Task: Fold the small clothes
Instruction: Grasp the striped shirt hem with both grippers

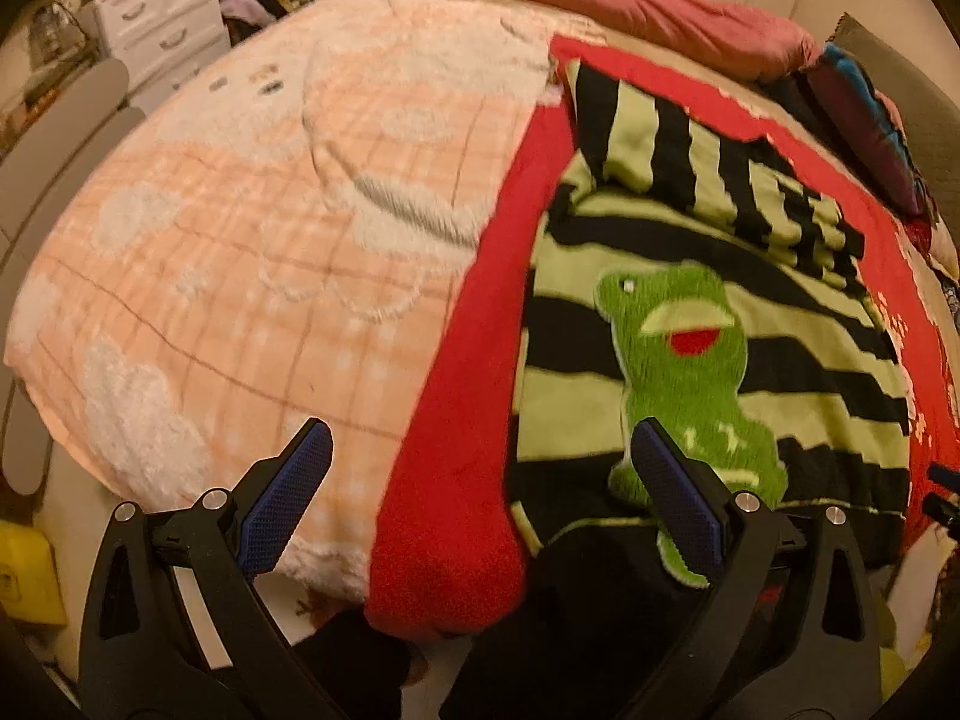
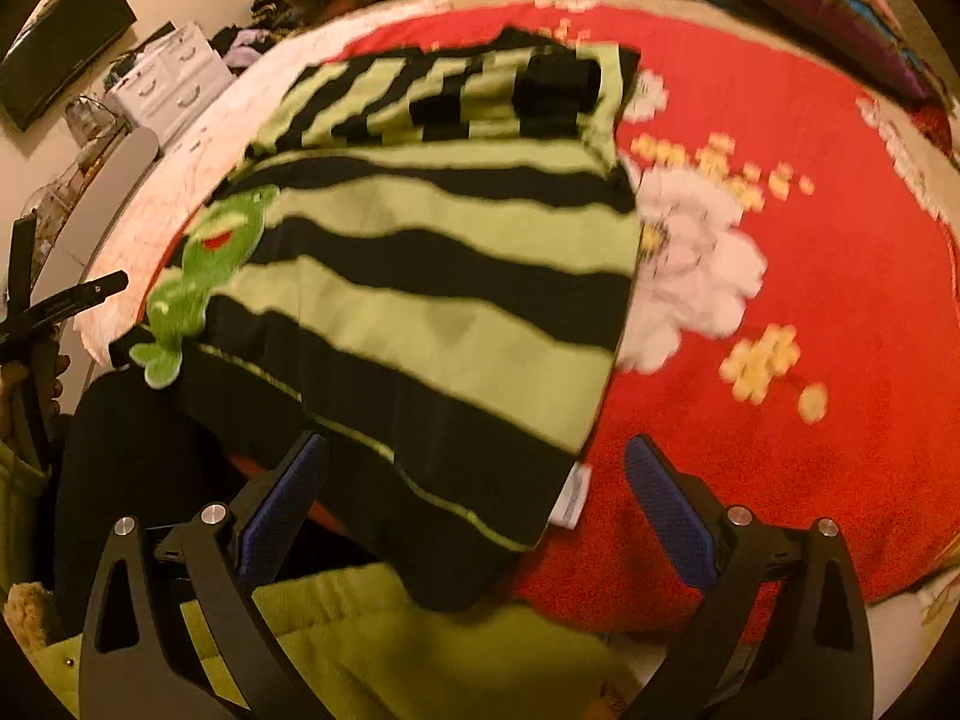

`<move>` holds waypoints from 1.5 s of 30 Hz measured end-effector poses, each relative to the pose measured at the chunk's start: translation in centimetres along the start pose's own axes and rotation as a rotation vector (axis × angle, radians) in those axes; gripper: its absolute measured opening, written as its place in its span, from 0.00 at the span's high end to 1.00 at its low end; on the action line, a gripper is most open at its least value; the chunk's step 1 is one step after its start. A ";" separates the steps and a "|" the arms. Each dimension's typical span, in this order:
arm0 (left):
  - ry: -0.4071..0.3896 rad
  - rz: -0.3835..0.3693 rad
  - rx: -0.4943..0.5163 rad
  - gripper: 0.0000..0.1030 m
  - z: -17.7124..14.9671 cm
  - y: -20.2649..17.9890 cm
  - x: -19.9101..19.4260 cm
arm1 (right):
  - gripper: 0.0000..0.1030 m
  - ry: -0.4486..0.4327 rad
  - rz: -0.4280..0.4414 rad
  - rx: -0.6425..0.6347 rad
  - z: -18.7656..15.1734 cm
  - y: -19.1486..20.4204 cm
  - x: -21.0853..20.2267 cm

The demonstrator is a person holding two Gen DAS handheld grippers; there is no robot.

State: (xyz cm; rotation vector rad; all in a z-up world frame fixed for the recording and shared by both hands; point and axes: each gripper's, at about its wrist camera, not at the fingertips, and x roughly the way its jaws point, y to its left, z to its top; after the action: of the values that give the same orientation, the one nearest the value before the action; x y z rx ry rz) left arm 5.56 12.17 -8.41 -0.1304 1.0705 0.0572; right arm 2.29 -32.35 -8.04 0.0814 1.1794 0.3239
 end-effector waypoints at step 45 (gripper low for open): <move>0.170 -0.186 -0.016 0.66 -2.0 -1.6 4.7 | 0.77 0.063 0.214 0.109 -1.6 -1.1 2.0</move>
State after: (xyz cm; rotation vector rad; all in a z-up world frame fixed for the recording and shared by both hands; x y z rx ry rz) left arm 6.22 10.20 -13.36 -0.2515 1.2229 -0.1147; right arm 1.74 -32.97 -10.68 0.2957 1.2537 0.4527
